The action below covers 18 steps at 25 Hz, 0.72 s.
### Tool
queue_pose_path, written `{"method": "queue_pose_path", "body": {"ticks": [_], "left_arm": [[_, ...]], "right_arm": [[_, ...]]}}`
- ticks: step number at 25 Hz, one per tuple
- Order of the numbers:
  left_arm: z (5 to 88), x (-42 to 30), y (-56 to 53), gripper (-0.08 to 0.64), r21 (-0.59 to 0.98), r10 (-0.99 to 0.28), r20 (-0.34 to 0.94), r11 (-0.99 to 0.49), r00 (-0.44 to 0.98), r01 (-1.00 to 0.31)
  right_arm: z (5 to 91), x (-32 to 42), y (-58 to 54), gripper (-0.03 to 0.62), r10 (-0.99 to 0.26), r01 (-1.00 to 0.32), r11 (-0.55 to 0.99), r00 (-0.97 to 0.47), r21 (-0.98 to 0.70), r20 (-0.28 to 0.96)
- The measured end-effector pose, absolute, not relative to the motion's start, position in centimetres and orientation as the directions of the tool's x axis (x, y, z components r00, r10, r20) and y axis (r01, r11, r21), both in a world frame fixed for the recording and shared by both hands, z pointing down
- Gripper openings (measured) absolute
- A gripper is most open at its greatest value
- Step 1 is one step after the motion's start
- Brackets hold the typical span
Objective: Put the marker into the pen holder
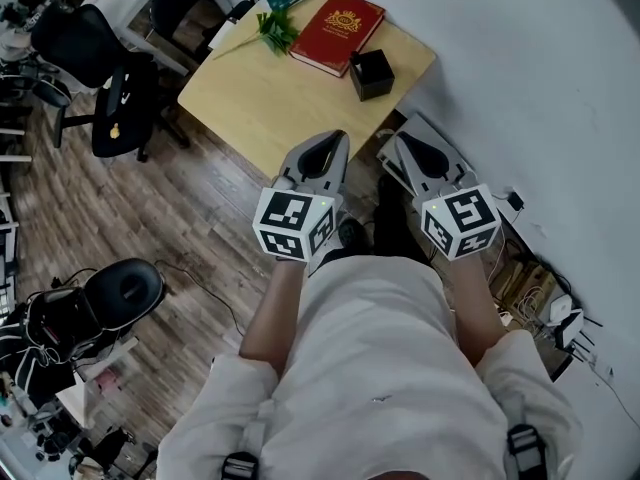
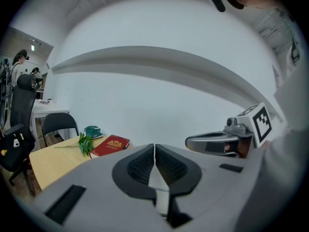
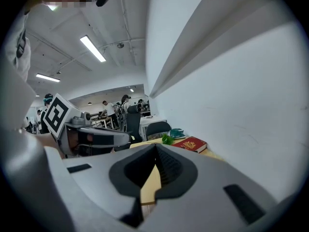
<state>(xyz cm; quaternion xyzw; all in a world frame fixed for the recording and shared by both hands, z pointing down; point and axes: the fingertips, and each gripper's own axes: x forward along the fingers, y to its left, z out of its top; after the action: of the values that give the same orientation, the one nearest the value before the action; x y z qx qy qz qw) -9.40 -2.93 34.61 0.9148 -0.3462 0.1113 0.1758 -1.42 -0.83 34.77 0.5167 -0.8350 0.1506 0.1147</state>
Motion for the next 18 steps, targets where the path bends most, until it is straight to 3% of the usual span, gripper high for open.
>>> {"method": "queue_pose_path", "body": {"ticks": [18], "left_arm": [[33.6, -10.9, 1.6, 0.012, 0.227, -0.588, 0.303, -0.72, 0.75, -0.656]], "right_arm": [[34.0, -4.1, 4.1, -0.002, -0.826, -0.89, 0.445, -0.451, -0.1, 0.338]]}}
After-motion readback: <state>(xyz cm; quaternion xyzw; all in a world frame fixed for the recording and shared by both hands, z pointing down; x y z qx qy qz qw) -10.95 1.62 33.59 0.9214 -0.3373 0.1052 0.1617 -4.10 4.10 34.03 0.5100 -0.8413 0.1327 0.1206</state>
